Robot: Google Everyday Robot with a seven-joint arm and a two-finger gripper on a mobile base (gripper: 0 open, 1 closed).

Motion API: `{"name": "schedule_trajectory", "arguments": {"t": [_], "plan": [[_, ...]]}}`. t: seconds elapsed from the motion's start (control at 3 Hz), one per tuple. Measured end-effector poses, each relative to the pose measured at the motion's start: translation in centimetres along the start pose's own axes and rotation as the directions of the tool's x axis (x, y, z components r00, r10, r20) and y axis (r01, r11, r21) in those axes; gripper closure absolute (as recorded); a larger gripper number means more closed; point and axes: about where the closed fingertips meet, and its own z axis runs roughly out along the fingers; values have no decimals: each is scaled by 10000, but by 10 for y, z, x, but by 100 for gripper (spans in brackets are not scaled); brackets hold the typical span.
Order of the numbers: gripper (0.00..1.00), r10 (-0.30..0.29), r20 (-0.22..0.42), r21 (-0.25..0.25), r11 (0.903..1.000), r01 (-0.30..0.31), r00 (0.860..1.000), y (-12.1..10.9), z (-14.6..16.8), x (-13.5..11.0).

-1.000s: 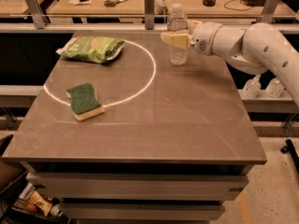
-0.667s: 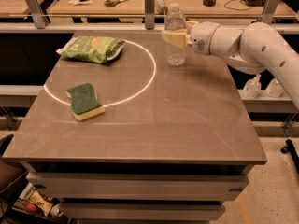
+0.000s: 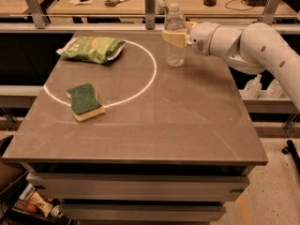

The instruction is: Move water bottle near sponge

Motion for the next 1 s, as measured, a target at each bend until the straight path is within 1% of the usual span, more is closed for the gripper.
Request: {"name": "schedule_trajectory", "arguments": {"t": [0.33, 0.67, 1.0], "plan": [[100, 0, 0, -2, 10000, 0, 10000, 0, 0, 0], [100, 62, 41, -306, 9995, -60, 10000, 10, -6, -11], [100, 169, 382, -775, 9969, -139, 9991, 30, -20, -24]]}}
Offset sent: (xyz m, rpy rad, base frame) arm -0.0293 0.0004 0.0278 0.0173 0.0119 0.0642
